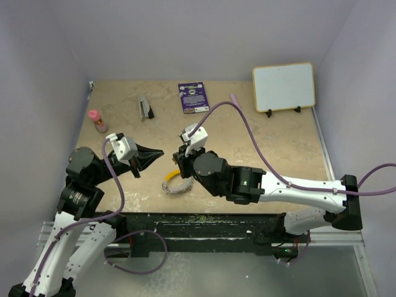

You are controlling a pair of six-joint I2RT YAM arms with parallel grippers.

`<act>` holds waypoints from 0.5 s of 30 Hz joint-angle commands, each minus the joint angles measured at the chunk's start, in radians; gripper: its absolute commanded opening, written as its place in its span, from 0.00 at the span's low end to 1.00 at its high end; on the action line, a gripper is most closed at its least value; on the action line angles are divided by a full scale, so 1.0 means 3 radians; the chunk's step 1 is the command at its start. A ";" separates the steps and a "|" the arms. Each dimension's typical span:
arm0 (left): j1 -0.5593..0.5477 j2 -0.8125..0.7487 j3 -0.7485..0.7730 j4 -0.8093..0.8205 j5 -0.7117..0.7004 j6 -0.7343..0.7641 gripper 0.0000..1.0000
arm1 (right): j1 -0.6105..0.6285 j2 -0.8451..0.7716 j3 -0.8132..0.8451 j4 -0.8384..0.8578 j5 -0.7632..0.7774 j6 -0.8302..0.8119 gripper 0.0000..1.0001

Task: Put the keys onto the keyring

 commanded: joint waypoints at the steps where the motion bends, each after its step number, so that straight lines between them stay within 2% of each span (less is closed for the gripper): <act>1: -0.0018 0.0031 -0.0081 0.0109 -0.0063 0.0193 0.03 | -0.0007 -0.0183 0.0027 -0.0009 0.0030 0.0156 0.00; 5: -0.0019 0.0209 -0.0565 0.0050 -0.0270 0.0820 0.04 | -0.0015 -0.0475 -0.0353 -0.0173 0.0121 0.0444 0.00; 9: -0.0027 0.0436 -0.1010 0.0497 -0.0376 0.1201 0.10 | -0.0067 -0.0853 -0.0825 -0.0394 0.0193 0.0823 0.00; 11: -0.0029 0.0624 -0.1167 0.0906 -0.0346 0.1183 0.28 | -0.0091 -0.0975 -0.0985 -0.0571 0.0242 0.0990 0.00; 12: -0.0030 0.0712 -0.1246 0.1206 -0.0291 0.1191 0.43 | -0.0095 -0.1039 -0.1049 -0.0606 0.0263 0.1038 0.00; 13: -0.0030 0.0801 -0.1330 0.1497 -0.0303 0.1092 0.52 | -0.0097 -0.1098 -0.1114 -0.0613 0.0276 0.1078 0.00; 15: -0.0033 0.0981 -0.1465 0.1971 -0.0273 0.0969 0.65 | -0.0101 -0.1188 -0.1225 -0.0608 0.0315 0.1139 0.00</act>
